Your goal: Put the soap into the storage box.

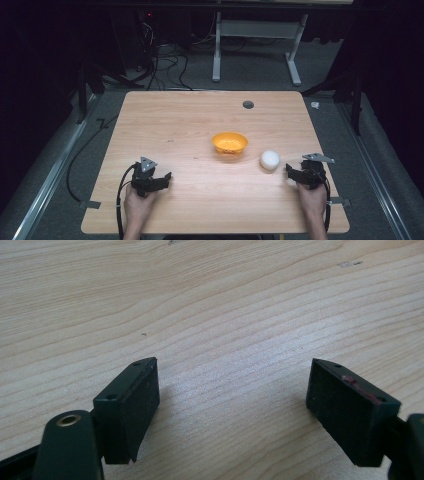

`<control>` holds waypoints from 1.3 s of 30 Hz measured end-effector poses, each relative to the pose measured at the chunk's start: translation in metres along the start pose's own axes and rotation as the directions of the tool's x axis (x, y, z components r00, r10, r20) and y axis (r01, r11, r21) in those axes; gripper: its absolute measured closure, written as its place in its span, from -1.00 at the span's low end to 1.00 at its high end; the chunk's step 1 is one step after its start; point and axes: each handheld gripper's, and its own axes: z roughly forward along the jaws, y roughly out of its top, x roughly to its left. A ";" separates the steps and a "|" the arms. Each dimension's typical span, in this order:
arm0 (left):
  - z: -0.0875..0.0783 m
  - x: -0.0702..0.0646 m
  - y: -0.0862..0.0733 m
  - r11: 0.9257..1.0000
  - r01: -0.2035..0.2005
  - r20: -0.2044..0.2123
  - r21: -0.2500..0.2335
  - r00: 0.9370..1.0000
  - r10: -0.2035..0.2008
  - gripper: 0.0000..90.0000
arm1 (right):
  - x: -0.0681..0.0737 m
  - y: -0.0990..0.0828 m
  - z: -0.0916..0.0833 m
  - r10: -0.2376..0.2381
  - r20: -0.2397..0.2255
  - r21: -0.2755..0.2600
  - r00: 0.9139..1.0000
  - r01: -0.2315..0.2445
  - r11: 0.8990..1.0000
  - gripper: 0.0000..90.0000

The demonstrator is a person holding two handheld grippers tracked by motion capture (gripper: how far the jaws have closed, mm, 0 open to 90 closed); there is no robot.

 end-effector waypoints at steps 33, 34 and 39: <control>0.000 0.000 0.000 1.000 0.000 -0.001 0.000 1.000 0.000 -0.52 | 0.023 -0.013 -0.024 -0.038 -0.078 -0.058 0.996 0.034 0.998 -0.36; 0.000 0.000 0.000 1.000 0.000 -0.001 0.000 1.000 0.000 -0.51 | 0.024 -0.013 -0.025 -0.039 -0.084 -0.060 0.996 0.034 0.998 -0.36; 0.000 0.000 0.000 1.000 0.001 -0.001 0.000 1.000 -0.001 -0.52 | 0.031 -0.014 -0.029 -0.067 -0.100 -0.079 0.993 0.059 0.995 -0.40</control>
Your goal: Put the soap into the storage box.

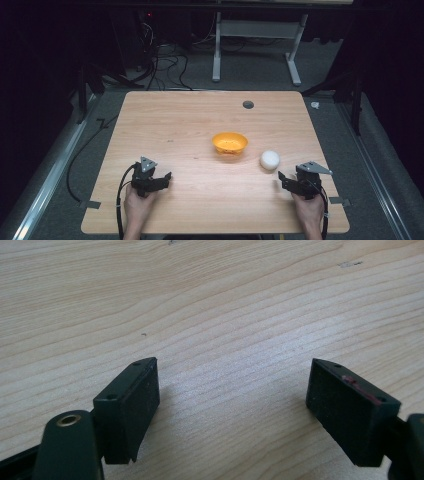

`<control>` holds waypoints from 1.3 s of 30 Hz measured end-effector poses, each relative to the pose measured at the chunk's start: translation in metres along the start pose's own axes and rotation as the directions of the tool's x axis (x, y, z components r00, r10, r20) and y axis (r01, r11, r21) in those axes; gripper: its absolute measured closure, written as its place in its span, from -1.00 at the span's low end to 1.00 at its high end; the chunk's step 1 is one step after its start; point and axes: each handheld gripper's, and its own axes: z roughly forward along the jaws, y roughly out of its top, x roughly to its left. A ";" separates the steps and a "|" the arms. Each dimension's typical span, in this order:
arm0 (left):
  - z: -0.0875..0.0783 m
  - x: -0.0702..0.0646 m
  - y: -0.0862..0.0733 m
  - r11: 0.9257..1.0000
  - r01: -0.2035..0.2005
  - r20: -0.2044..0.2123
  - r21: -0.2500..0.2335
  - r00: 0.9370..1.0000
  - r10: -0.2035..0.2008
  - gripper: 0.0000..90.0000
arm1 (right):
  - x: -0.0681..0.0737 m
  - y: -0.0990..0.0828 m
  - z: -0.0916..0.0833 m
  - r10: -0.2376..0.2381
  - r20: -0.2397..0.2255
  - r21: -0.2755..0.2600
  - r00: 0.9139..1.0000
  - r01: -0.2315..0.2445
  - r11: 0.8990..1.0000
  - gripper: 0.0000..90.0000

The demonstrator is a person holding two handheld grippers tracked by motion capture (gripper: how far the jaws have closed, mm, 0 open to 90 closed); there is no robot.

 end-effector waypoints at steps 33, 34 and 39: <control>0.000 0.000 0.000 1.000 0.000 0.000 0.000 1.000 0.000 -0.51 | 0.027 0.038 0.032 -0.083 -0.065 -0.001 0.994 0.084 0.997 -0.69; 0.000 0.000 0.000 1.000 0.000 0.000 0.000 1.000 0.000 -0.51 | 0.027 0.039 0.033 -0.087 -0.062 0.004 0.994 0.087 0.996 -0.69; 0.000 0.000 0.000 1.000 0.000 0.000 0.000 1.000 0.000 -0.51 | 0.027 0.042 0.042 -0.083 -0.055 0.025 0.995 0.084 0.996 -0.69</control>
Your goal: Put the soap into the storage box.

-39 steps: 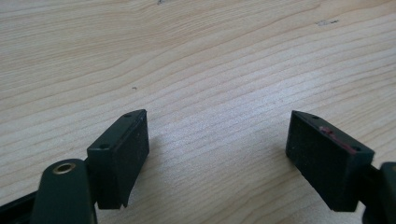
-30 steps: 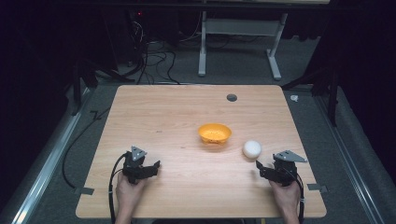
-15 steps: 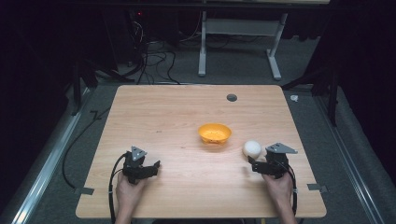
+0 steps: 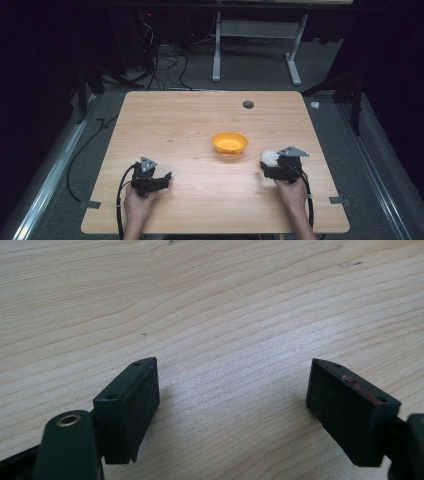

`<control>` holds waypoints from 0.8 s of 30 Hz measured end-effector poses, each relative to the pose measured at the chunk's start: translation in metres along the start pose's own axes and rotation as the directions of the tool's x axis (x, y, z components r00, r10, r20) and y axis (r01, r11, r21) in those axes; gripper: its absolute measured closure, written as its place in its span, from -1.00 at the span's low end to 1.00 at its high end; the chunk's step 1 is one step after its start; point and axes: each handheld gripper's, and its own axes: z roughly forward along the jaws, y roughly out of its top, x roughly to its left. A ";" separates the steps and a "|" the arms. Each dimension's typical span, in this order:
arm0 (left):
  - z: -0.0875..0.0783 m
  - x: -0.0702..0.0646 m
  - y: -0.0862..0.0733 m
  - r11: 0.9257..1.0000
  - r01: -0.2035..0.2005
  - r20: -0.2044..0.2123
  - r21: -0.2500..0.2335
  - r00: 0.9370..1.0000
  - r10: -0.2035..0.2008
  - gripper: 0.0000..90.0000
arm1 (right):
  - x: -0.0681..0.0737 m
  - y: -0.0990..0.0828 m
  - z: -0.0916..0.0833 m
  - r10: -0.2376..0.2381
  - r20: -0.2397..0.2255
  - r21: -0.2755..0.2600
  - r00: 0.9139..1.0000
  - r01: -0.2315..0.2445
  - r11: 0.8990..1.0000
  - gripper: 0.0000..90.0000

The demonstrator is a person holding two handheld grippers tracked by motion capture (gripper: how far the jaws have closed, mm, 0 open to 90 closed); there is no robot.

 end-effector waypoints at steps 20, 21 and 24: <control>0.000 0.000 0.000 1.000 0.000 0.000 0.000 1.000 0.000 -0.52 | -0.001 0.000 0.018 -0.005 0.011 0.034 1.000 0.004 0.999 -0.47; 0.000 0.000 0.000 1.000 0.001 0.000 0.000 1.000 -0.001 -0.51 | -0.001 0.000 0.018 -0.006 0.011 0.034 1.000 0.006 0.999 -0.47; 0.000 0.000 0.000 1.000 0.000 0.000 0.000 1.000 0.000 -0.51 | -0.001 0.000 0.018 -0.012 0.011 0.033 1.000 0.012 0.999 -0.47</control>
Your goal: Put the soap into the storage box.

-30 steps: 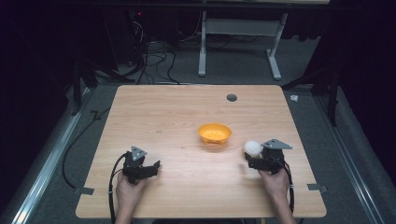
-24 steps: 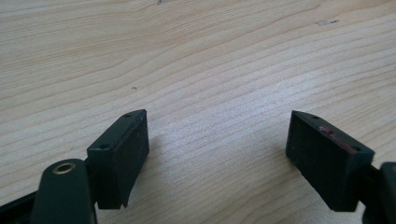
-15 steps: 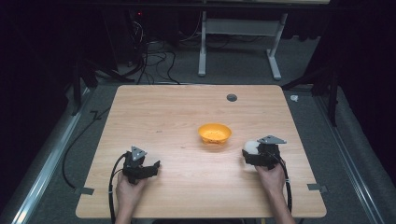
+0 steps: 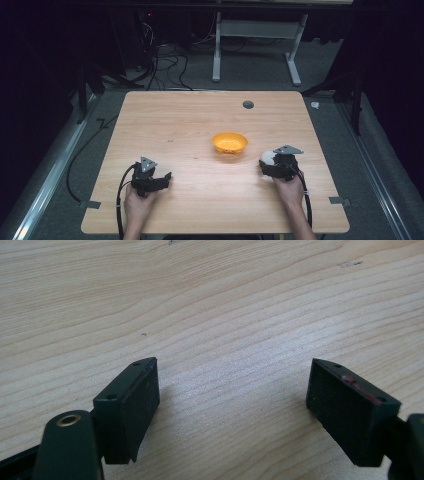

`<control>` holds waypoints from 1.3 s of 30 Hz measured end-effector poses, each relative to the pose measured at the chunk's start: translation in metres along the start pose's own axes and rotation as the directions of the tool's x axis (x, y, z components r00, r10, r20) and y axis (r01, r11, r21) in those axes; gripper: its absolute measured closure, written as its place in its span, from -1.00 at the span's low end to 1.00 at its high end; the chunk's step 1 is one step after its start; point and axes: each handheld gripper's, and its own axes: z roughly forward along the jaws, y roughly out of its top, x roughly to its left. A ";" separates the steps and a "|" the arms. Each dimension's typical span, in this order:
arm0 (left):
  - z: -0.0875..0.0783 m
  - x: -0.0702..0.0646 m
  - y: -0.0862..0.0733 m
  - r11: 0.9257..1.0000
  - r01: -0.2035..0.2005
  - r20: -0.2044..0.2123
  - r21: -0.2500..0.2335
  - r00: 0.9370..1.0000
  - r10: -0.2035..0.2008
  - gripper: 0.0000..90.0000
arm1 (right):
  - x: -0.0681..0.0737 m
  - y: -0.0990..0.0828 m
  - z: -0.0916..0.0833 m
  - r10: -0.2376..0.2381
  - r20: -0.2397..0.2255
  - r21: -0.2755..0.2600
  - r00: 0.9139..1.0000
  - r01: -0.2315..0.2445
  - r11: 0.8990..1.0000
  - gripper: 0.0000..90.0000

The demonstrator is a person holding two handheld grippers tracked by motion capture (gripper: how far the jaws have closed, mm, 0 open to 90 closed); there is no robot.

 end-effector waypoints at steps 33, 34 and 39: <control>0.000 0.000 0.000 1.000 0.000 0.000 0.000 1.000 0.000 -0.52 | 0.001 0.003 -0.012 -0.008 -0.029 -0.027 1.000 0.007 1.000 -0.46; 0.000 0.000 0.000 1.000 0.000 0.000 0.000 1.000 0.000 -0.52 | 0.002 0.004 -0.013 -0.012 -0.031 -0.028 0.999 0.011 1.000 -0.46; 0.000 0.000 0.000 1.000 0.000 0.000 0.000 1.000 0.000 -0.52 | 0.005 0.008 -0.018 -0.020 -0.044 -0.043 0.999 0.018 0.999 -0.46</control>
